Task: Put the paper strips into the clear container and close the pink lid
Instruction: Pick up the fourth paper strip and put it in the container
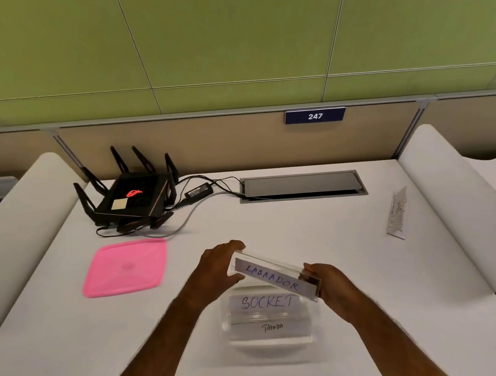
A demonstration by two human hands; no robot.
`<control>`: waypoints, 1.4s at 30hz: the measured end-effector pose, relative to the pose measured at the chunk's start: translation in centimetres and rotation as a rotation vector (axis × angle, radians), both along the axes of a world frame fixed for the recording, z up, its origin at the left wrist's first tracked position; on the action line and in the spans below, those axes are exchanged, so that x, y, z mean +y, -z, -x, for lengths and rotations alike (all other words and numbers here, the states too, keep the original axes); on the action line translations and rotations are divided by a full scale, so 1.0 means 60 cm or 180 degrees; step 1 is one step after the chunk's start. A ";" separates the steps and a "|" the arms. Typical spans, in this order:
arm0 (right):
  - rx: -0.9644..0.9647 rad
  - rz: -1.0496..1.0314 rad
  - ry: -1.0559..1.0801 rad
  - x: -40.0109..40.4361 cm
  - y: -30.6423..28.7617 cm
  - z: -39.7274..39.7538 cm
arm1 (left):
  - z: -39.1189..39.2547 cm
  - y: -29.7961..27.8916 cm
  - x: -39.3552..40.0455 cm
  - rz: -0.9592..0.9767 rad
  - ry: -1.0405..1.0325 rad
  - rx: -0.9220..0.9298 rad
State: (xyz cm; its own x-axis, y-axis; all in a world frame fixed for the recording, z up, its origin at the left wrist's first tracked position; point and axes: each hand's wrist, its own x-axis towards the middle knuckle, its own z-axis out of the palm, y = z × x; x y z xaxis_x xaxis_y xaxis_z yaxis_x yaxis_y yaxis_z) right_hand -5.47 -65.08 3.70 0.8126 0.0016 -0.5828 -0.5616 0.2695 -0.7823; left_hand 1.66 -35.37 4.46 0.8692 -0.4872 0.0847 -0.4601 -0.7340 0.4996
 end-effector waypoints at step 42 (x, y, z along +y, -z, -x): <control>-0.1285 0.1216 -0.0847 -0.001 0.022 0.034 | 0.053 0.017 0.056 0.0297 -0.0647 0.0938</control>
